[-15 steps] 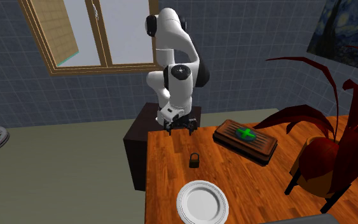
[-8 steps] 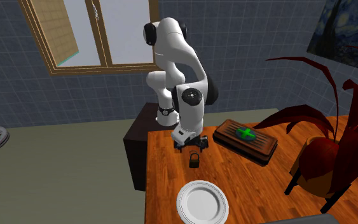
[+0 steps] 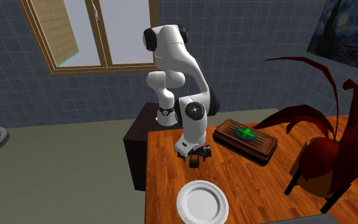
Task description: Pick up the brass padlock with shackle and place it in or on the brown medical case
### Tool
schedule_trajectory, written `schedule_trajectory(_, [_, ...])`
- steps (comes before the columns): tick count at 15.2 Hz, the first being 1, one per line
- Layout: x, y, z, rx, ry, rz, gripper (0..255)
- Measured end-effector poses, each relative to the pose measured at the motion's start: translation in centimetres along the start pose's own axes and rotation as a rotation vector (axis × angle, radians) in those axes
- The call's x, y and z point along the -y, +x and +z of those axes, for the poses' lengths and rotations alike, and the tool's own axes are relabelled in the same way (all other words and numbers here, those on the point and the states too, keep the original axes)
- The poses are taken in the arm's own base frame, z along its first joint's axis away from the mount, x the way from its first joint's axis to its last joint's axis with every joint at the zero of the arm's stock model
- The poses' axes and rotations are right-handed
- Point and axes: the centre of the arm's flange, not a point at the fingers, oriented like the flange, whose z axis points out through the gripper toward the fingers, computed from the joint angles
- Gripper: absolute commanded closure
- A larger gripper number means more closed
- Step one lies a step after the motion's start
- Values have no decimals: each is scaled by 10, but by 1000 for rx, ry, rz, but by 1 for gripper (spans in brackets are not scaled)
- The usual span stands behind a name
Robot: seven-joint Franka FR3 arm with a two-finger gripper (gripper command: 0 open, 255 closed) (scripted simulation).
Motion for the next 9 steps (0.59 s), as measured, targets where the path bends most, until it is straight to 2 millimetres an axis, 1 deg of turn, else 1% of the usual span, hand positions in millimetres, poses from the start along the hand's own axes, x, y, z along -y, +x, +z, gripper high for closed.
schedule_trajectory(2, [1, 0, 10, 0, 0, 0, 0])
schedule_trajectory(8, [1, -1, 13, 0, 0, 0, 0])
schedule_trajectory(9, [1, -1, 13, 0, 0, 0, 255])
